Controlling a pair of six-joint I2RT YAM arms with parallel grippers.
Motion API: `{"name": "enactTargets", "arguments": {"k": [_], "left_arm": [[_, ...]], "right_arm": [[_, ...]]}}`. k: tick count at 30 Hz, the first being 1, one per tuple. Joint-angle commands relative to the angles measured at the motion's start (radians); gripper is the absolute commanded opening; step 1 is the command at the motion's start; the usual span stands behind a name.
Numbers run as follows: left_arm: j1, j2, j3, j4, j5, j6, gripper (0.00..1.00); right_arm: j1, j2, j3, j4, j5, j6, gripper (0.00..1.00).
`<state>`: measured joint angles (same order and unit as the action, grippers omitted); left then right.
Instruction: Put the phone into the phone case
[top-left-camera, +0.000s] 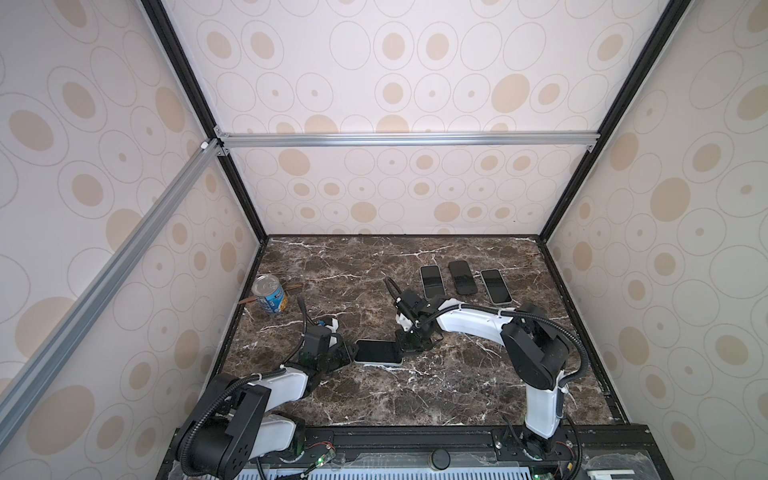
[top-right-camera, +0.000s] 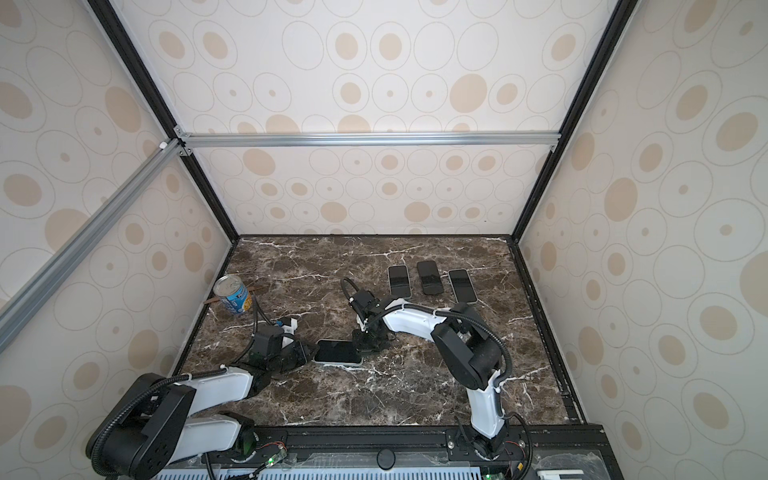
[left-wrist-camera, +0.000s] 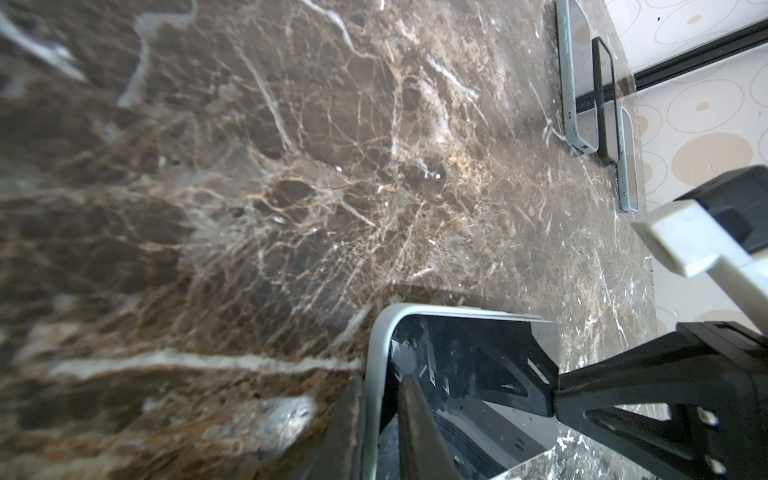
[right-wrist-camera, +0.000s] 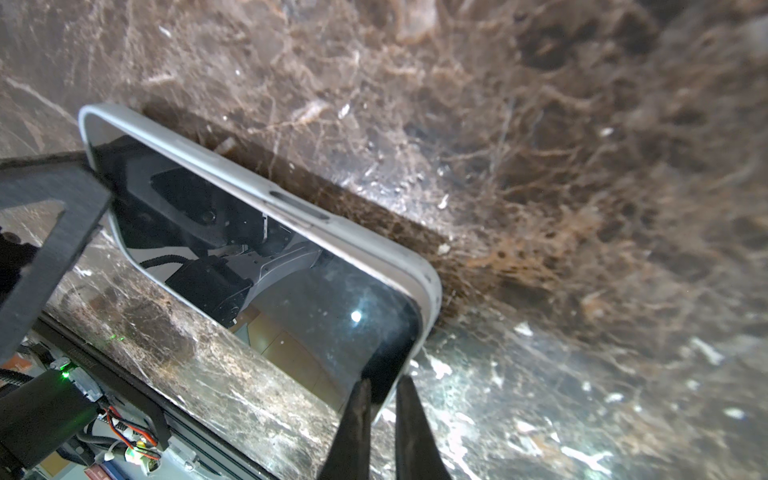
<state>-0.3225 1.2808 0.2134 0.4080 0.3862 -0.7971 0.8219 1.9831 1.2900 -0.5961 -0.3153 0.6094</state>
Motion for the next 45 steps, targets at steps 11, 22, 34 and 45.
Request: {"name": "enactTargets", "arguments": {"k": [11, 22, 34, 45], "left_arm": [[-0.024, 0.003, 0.0, -0.082, 0.035, -0.014, 0.16], [-0.024, -0.034, 0.006, -0.104, 0.019, -0.019, 0.15], [-0.024, -0.058, 0.006, -0.119, 0.017, -0.018, 0.14], [-0.023, -0.072, -0.005, -0.118, 0.008, -0.02, 0.14]], "right_arm": [[0.071, 0.222, -0.167, 0.124, 0.178, -0.004, 0.12], [0.071, -0.082, -0.149, 0.031, 0.249, -0.008, 0.17], [0.089, -0.009, -0.153, 0.036, 0.208, 0.006, 0.12], [0.16, 0.113, -0.201, 0.055, 0.205, 0.043, 0.1]]}}
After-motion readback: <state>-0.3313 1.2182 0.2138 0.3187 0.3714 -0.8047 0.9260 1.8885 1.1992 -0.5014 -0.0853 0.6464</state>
